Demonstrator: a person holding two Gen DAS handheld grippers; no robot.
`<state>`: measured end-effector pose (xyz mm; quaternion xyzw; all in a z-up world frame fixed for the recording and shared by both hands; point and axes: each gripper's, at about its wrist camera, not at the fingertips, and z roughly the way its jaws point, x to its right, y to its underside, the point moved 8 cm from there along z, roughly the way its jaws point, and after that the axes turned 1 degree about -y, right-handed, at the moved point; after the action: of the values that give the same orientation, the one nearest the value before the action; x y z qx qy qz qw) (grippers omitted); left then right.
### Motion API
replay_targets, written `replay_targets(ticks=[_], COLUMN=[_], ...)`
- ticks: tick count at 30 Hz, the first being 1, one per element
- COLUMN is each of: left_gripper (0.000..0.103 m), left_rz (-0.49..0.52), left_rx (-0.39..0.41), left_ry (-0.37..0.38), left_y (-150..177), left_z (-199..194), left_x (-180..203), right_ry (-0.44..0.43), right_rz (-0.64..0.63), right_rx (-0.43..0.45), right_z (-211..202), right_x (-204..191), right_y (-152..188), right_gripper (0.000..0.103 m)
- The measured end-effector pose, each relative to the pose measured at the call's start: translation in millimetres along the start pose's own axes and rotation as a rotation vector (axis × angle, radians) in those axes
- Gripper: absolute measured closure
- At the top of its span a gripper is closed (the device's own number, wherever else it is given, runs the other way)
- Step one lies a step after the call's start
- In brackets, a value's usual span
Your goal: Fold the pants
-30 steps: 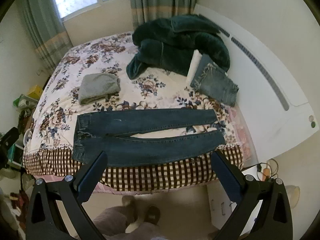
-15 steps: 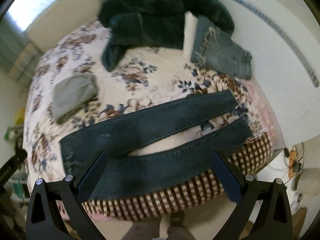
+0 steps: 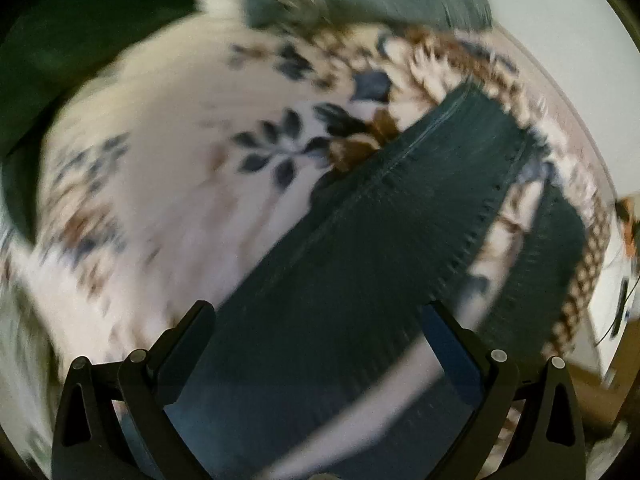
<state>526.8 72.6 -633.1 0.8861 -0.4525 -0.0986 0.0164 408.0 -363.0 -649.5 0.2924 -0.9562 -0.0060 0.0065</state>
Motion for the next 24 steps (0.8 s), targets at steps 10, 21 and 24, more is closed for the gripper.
replay_targets(ticks=[10, 21, 24], left_gripper=[0.026, 0.093, 0.093], left_rz=[-0.054, -0.021, -0.014], left_rx=[0.009, 0.194, 0.230], left_ry=[-0.034, 0.290, 0.371], left_y=[18.0, 135.1, 186.2], left_z=[12.7, -111.2, -154.9], left_x=[-9.8, -55.1, -80.2], right_ry=[0.065, -0.074, -0.137], right_rz=[0.035, -0.115, -0.149], right_rx=[-0.085, 0.015, 0.044], right_z=[83.1, 40.8, 15.7], right_x=[4.0, 24.1, 47.5], right_y=[-32.3, -6.0, 3.6], right_gripper=[0.016, 0.095, 0.095])
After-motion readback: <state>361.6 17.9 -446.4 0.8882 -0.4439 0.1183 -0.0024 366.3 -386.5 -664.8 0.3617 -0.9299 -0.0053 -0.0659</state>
